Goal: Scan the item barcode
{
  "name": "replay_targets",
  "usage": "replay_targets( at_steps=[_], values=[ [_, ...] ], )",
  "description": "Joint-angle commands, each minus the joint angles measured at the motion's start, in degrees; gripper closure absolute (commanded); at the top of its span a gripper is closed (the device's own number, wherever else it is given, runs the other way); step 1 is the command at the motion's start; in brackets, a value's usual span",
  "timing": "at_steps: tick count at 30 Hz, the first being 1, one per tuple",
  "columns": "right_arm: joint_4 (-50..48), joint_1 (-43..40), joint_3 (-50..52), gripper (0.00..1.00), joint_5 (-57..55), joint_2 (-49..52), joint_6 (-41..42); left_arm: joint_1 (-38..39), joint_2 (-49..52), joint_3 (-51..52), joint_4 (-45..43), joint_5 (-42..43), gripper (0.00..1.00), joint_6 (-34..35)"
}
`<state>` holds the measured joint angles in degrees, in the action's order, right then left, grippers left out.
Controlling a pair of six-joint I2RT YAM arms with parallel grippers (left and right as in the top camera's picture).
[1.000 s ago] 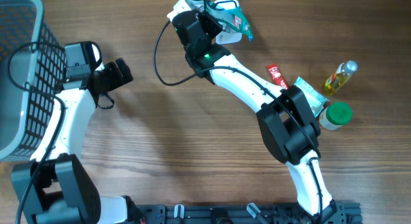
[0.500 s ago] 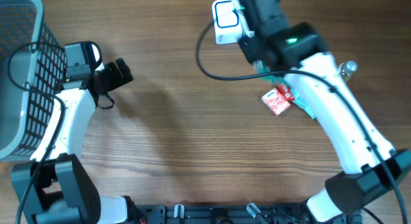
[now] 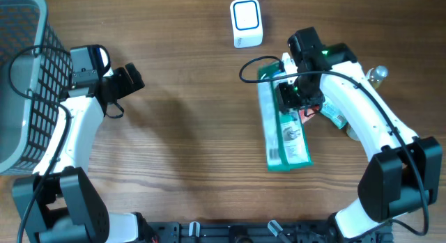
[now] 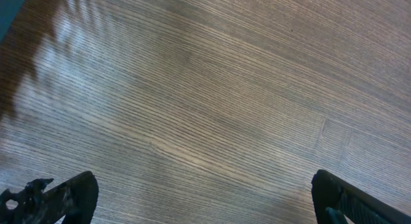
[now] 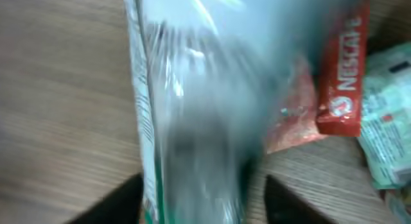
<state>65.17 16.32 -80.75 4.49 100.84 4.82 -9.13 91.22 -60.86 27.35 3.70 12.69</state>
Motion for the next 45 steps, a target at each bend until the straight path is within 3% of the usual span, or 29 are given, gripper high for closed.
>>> replay_targets(
  at_steps=[1, 9, 19, 32, 36, 45],
  values=[
    [-1.6, -0.2, -0.5, 0.03, -3.5, 0.3, 2.9, -0.3, 0.2, -0.1, -0.2, -0.4, 0.0, -0.7],
    [-7.6, -0.2, -1.7, 0.0, -3.4, 0.3, 2.8, -0.3, 0.2, -0.1, -0.2, -0.4, 0.0, -0.7],
    [-23.3, -0.2, -1.6, 0.0, -3.4, 0.3, 2.8, -0.3, 0.2, -0.1, -0.2, -0.4, 0.0, -0.7],
    [-24.0, -0.2, -1.6, 0.0, -3.4, -0.5, 2.8, -0.3, 0.2, -0.1, -0.2, -0.4, 0.0, -0.7],
    [-24.0, -0.2, -1.6, 0.0, -3.4, -10.7, 2.8, -0.3, 0.2, -0.1, -0.2, -0.4, 0.0, -0.7],
    [-24.0, -0.2, -1.6, 0.0, -4.4, -46.0, 2.3, -0.3, 0.2, -0.1, -0.2, -0.4, 0.0, -0.7]
  ],
)
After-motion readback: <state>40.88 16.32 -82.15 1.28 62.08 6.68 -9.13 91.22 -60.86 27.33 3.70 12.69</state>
